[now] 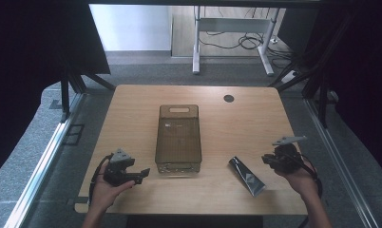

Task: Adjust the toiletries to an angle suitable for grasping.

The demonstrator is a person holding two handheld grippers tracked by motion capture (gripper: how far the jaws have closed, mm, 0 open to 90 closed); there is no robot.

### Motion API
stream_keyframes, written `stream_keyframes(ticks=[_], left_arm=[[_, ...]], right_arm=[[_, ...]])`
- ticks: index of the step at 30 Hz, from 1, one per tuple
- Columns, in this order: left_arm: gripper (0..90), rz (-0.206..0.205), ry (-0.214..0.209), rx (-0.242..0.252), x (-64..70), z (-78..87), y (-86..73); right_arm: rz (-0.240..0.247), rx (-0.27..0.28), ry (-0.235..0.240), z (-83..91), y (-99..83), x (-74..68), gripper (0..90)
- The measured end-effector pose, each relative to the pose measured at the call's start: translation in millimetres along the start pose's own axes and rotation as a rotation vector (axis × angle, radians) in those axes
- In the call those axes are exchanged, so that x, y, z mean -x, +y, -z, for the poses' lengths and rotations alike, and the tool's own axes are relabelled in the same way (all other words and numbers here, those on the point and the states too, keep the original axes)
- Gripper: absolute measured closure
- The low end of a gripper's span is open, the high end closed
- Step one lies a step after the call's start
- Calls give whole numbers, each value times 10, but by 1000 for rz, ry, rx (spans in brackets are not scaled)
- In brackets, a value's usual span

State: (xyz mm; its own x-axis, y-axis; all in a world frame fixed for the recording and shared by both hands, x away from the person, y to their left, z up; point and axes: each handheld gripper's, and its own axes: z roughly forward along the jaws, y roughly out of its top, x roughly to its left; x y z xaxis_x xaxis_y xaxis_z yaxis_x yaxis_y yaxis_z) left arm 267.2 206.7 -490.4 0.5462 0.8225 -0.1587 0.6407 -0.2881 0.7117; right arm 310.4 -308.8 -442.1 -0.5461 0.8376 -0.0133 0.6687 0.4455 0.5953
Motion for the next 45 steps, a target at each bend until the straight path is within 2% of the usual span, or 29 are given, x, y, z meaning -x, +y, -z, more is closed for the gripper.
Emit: stream_keyframes(ticks=[1, 2, 7, 14, 21, 27, 28, 32, 33, 37, 38, 45], left_arm=[[250, 4, 0, 6, -1, 17, 2], [250, 3, -2, 10, -5, 30, 6], [250, 3, -5, 18, -14, 67, 14], [250, 5, -4, 14, -3, 55, 15], [250, -7, -6, 0, 27, 18, 15], [250, -6, -5, 0, 14, 19, 12], [250, -5, -5, -1, 12, 12, 11], [250, -12, -5, -9, 33, -13, 9], [250, -16, -5, -11, 42, -16, 11], [250, -18, -9, -14, 52, -30, 11], [250, -22, -11, -19, 51, -43, 8], [250, -27, -14, -25, 70, -67, 6]], right_arm=[[8, -9, 10, 11, 32, -25, 841], [44, -31, 36, 37, 115, -102, 848], [92, -67, 68, 78, 229, -245, 858], [117, -109, 104, 36, 221, -370, 875], [162, -178, 126, -177, 152, -515, 882], [168, -208, 147, -290, 103, -562, 883], [171, -209, 146, -350, 108, -588, 882], [165, -206, 159, -462, 167, -639, 882], [178, -211, 168, -544, 218, -684, 882], [194, -226, 163, -646, 289, -740, 881], [200, -237, 150, -720, 340, -759, 880], [183, -249, 140, -874, 393, -736, 877]])
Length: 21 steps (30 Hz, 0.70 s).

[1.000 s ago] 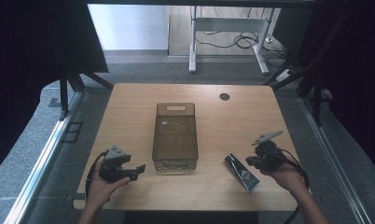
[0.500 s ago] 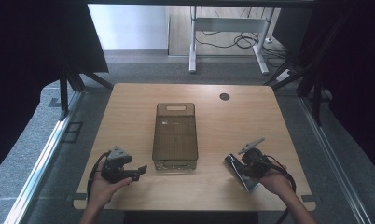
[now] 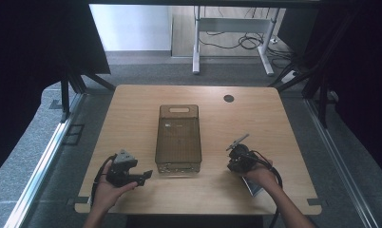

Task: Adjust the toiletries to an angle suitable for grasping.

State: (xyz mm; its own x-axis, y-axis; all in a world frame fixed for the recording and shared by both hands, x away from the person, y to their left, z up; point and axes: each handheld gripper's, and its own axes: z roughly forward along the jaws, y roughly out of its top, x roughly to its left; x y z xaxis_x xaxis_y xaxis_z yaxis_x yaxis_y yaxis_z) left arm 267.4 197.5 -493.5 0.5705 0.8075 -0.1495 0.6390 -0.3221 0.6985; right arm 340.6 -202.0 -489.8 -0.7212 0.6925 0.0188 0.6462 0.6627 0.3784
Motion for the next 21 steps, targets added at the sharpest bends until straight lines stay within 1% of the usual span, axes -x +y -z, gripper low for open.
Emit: stream_keyframes(ticks=[1, 2, 3, 15, 17, 18, 20, 21], left_arm=[[250, 0, 0, 0, 0, 0, 0], [250, 1, 1, 1, 4, 4, 1], [250, 1, 0, 2, 3, 8, 2], [250, -1, 1, -4, 7, -6, 0], [250, -2, 2, -5, 7, -6, 0], [250, -3, 2, -4, 4, -7, -1], [249, -1, 3, -4, 4, -6, -2], [249, -3, 3, -4, 2, -5, -2]], right_arm=[[0, 0, 0, 0, 0, 0, 877], [-6, -5, -16, -21, 15, 10, 877], [-10, -5, -20, -25, 20, 19, 877], [-33, 25, -21, -9, 31, 59, 865], [-38, 35, -14, -2, 29, 65, 852], [-43, 54, -5, 18, 24, 60, 824], [-39, 63, -7, 36, 18, 54, 810], [-46, 90, 3, 91, 2, 43, 760]])
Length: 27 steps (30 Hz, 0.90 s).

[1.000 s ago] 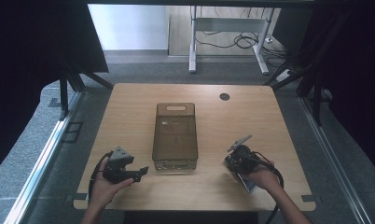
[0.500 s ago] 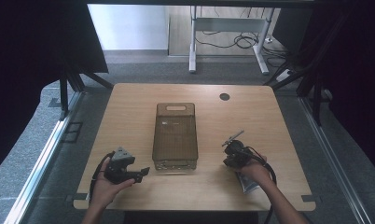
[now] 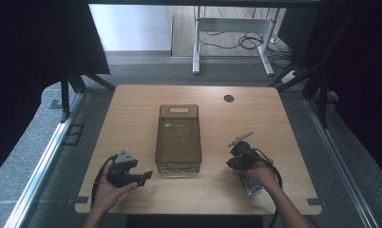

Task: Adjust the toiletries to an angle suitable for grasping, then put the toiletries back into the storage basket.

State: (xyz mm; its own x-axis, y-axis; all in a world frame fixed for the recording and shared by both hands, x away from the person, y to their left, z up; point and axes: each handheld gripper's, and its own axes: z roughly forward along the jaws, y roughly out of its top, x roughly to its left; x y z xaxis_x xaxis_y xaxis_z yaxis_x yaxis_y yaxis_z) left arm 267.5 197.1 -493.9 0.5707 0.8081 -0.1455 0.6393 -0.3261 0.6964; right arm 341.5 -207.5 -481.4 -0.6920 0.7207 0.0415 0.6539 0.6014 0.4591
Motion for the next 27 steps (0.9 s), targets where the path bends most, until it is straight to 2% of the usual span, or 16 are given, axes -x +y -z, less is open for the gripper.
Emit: stream_keyframes(ticks=[2, 4, 5, 6, 7, 10, 17, 27], left_arm=[[249, 0, 0, -1, -1, 1, 0], [249, 2, 0, 0, 3, 0, -1], [249, 0, 0, -1, 8, 2, 0], [249, 0, 0, -1, 8, 2, 0], [249, -3, -2, 1, 18, 2, 1], [248, -6, -4, 1, 34, 3, 3], [246, -7, -3, -1, 37, -8, 5], [243, -16, -11, -6, 69, -27, 6]], right_arm=[[-5, 18, 4, 32, -10, -4, 733], [-18, 49, 8, 100, -36, -13, 669], [-18, 70, -2, 164, -67, -32, 601], [-18, 70, -2, 164, -67, -32, 601], [-17, 85, -22, 222, -99, -42, 557], [-37, 94, -37, 282, -149, -35, 510], [-80, 81, -60, 356, -223, 7, 430], [-118, 8, -92, 371, -314, 69, 349]])
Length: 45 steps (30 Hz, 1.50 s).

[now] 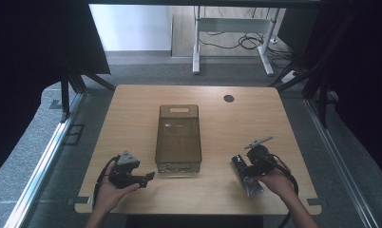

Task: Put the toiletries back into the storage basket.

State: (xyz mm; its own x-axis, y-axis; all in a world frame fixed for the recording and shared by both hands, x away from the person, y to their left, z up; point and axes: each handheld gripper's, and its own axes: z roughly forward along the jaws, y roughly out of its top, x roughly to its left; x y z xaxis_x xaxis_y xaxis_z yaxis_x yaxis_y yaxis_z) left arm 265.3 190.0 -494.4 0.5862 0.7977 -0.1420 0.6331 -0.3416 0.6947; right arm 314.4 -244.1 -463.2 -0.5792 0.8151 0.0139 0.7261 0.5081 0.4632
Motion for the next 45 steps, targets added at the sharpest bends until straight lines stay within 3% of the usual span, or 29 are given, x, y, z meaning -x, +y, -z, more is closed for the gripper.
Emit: stream_keyframes(ticks=[13, 28, 45], left_arm=[[242, -3, 11, -12, 9, -29, -7], [240, -17, 6, -29, 51, -83, -7], [239, -10, 11, -25, 26, -77, -13]], right_arm=[[-15, -75, -24, -184, 0, -10, 272], [-18, -132, -39, -316, -13, -39, 252], [-21, -219, -51, -442, 69, -6, 383]])
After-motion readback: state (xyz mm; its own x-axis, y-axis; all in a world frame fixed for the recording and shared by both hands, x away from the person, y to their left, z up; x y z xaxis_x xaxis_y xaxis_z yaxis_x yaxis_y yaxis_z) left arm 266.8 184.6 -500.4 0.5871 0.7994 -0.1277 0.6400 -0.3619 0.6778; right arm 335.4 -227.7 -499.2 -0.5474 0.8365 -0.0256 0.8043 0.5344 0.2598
